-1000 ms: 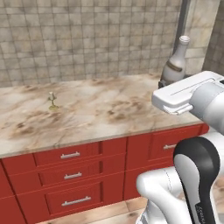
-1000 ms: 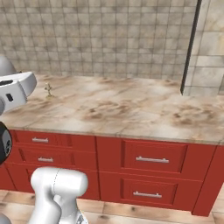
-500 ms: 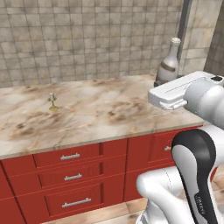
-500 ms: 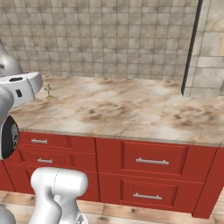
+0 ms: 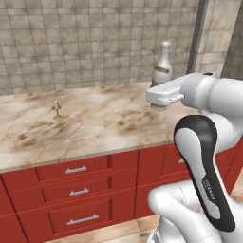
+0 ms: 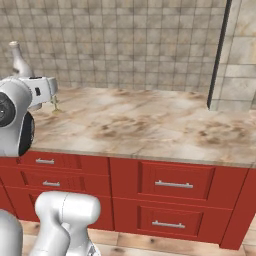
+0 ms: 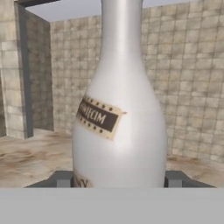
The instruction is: Open the cabinet directly in front. Then move the liquor and the cup to the dining counter with the candle on it.
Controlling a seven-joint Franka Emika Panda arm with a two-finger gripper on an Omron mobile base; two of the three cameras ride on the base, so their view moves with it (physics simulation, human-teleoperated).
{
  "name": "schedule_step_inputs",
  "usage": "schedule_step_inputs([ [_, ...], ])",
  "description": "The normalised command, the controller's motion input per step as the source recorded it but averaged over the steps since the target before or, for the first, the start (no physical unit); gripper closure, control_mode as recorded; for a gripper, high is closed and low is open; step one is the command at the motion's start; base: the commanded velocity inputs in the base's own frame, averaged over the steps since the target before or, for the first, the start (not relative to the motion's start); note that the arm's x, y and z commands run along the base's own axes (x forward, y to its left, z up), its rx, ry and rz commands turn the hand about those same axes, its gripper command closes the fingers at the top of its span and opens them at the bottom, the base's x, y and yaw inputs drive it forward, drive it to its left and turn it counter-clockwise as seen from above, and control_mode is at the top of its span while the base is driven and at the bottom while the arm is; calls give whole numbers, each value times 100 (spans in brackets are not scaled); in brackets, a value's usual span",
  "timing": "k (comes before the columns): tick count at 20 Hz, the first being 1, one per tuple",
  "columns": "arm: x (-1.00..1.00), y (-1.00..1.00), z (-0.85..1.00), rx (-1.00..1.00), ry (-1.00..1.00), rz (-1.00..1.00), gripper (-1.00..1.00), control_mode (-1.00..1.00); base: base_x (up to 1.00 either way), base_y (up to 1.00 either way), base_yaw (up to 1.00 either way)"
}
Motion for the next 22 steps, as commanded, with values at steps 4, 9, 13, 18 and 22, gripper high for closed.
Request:
schedule_step_inputs([
  [4,-2,27,-58,0,6,3,100,-100,0,0,0],
  [9,-1,19,-90,0,16,4,100,-100,0,0,0],
  [13,37,9,-58,2,14,3,100,-100,0,0,0],
  [18,92,13,-41,5,8,4,100,-100,0,0,0],
  [22,100,25,-34,1,1,0,100,-100,0,0,0],
])
